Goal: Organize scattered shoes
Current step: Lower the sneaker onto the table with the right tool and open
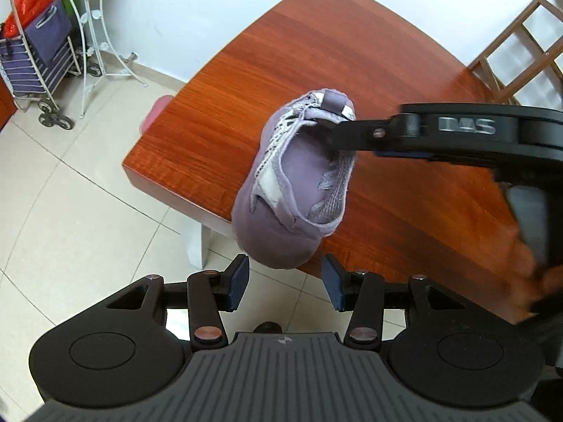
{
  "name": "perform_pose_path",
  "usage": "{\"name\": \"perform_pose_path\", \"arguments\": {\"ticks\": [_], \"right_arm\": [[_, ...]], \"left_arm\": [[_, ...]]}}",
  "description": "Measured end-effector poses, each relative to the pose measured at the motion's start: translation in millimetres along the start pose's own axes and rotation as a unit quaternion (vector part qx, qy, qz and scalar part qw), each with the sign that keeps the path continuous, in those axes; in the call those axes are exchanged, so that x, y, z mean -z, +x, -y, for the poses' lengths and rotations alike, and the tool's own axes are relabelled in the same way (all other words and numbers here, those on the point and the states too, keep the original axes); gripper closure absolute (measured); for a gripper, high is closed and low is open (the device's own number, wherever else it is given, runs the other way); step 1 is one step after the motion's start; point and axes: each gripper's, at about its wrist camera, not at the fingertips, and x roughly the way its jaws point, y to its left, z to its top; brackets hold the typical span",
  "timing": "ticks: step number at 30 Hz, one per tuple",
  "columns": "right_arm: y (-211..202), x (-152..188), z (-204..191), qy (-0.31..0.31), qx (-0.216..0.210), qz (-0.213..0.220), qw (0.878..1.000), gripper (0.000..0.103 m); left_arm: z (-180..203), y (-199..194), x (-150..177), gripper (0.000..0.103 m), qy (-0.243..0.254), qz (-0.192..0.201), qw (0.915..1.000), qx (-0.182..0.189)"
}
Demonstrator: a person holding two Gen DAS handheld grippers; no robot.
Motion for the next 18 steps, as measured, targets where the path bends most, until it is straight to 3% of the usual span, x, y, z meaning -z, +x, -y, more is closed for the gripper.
{"name": "perform_pose_path", "arguments": {"ticks": [8,18], "right_arm": [[-36,14,34,0.010,0.038,0.022,0.999,0.037],[-82,31,77,0.022,0.085,0.050,0.995,0.037]], "left_arm": [[5,24,-1,0.054,0.019,-0.023,0.9995,-0.012],[5,35,-10,0.055,0.030,-0.013,0.9993,-0.018]]}}
